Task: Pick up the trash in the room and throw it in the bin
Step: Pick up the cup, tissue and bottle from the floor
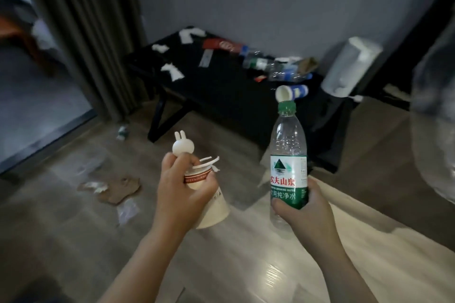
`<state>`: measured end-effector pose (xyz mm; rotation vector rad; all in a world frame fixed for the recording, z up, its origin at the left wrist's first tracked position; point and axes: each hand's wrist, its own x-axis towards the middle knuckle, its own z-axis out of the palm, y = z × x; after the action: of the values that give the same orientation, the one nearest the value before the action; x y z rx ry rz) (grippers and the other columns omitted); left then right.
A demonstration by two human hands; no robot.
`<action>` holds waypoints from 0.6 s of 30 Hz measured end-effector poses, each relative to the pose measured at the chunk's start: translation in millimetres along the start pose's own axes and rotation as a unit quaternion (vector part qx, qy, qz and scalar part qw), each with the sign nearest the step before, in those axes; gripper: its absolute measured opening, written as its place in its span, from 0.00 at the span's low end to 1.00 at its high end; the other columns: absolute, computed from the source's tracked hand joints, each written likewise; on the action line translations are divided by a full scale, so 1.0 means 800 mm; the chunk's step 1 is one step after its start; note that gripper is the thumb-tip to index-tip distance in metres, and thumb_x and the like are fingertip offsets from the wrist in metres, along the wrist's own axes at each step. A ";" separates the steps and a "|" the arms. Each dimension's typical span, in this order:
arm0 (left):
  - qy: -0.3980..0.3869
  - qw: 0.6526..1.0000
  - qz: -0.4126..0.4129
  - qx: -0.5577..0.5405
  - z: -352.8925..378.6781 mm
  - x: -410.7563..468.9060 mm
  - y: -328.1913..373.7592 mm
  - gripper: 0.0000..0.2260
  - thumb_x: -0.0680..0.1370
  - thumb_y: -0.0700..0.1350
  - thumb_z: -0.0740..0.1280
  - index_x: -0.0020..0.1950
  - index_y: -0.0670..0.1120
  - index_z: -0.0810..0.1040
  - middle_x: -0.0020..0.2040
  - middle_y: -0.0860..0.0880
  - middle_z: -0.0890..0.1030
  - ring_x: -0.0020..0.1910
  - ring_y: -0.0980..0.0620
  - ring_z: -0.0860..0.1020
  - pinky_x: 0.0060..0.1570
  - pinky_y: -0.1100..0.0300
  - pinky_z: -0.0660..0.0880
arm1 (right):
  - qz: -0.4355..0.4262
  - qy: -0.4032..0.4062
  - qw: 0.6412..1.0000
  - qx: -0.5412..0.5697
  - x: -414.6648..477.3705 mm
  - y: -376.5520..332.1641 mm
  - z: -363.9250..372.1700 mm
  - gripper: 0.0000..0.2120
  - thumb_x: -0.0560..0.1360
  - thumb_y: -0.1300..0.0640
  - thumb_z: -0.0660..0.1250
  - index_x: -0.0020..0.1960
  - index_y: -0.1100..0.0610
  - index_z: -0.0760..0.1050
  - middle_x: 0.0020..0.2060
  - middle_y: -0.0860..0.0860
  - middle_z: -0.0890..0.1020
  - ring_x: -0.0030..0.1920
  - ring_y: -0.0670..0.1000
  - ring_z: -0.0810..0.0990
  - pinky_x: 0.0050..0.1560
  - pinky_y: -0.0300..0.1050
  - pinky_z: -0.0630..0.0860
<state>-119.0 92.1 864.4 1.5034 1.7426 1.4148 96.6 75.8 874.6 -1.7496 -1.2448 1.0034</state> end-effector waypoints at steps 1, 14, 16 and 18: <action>-0.008 1.000 0.012 -0.010 0.012 0.001 0.023 0.09 0.64 0.53 0.68 0.40 0.53 0.71 0.46 0.54 0.70 0.42 0.63 0.73 0.40 0.79 0.66 | -0.005 0.027 1.000 0.009 -0.008 -0.003 -0.024 0.22 0.65 0.62 0.76 0.54 0.46 0.73 0.42 0.45 0.82 0.40 0.42 0.80 0.36 0.38 0.74; -0.181 0.959 0.178 -0.124 0.222 -0.157 0.314 0.08 0.66 0.48 0.68 0.42 0.51 0.72 0.45 0.54 0.70 0.42 0.60 0.75 0.38 0.77 0.67 | -0.030 0.313 0.947 0.065 -0.145 0.067 -0.393 0.23 0.65 0.57 0.78 0.57 0.49 0.75 0.44 0.44 0.83 0.42 0.39 0.80 0.40 0.39 0.73; -0.208 0.947 0.184 -0.163 0.267 -0.205 0.362 0.08 0.65 0.50 0.67 0.40 0.50 0.73 0.45 0.53 0.70 0.41 0.58 0.75 0.37 0.76 0.68 | -0.024 0.356 0.932 0.069 -0.178 0.086 -0.459 0.22 0.65 0.57 0.78 0.56 0.48 0.75 0.44 0.44 0.83 0.44 0.43 0.81 0.42 0.42 0.75; -0.234 0.932 0.198 -0.192 0.311 -0.256 0.407 0.09 0.64 0.52 0.67 0.40 0.50 0.73 0.45 0.52 0.70 0.40 0.58 0.75 0.37 0.76 0.67 | -0.020 0.393 0.916 0.075 -0.214 0.106 -0.522 0.20 0.65 0.57 0.78 0.54 0.49 0.76 0.42 0.45 0.84 0.44 0.46 0.82 0.45 0.46 0.77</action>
<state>301.6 -29.0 998.8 1.8337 0.8533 1.3263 467.9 -164.5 999.0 -1.7257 -0.6556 0.2777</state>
